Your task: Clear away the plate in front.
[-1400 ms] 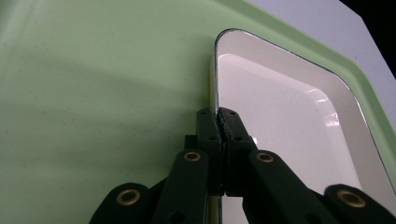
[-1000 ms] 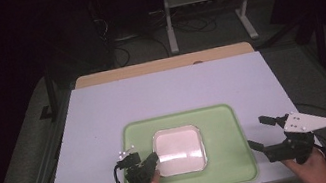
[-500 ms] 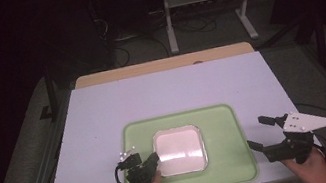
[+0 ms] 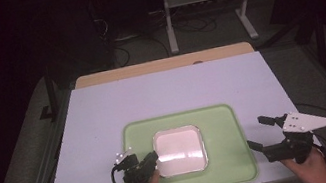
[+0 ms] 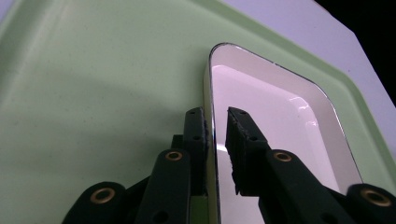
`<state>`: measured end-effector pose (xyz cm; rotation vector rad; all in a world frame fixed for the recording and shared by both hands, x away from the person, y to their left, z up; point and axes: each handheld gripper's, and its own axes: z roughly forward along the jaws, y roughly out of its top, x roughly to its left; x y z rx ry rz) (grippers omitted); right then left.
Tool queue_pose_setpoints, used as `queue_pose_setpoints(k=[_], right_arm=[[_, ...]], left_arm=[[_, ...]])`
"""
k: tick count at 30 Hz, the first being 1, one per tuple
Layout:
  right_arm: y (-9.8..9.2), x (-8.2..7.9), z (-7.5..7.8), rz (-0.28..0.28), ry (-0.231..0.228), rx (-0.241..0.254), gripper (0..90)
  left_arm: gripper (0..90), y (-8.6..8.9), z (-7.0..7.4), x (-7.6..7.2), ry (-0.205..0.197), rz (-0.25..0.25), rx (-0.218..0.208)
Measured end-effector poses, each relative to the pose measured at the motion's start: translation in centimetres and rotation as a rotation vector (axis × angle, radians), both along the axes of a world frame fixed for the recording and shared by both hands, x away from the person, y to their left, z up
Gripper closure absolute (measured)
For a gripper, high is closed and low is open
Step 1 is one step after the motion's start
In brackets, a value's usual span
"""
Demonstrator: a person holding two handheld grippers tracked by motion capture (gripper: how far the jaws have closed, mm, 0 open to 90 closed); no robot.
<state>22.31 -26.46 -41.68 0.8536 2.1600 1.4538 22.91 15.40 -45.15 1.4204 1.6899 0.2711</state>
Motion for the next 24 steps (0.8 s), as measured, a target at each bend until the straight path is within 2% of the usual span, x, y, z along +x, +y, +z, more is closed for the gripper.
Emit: queue_pose_setpoints(k=[4,6,15,24], right_arm=[[-0.1,-0.1,0.1,-0.006,-0.005,0.002,14.0],[-0.2,-0.2,0.1,-0.010,0.000,0.003,14.0],[0.0,0.0,0.1,-0.012,0.001,-0.004,13.9],[0.0,0.1,-0.1,-0.019,0.007,-0.007,13.9]], left_arm=[[73.0,0.6,0.5,-0.3,-0.033,-0.023,0.025],[69.1,1.0,0.4,-0.3,-0.033,-0.051,0.004],[60.2,2.2,1.1,-0.2,-0.093,-0.121,0.059],[52.3,2.8,2.0,0.0,-0.140,-0.182,0.076]])
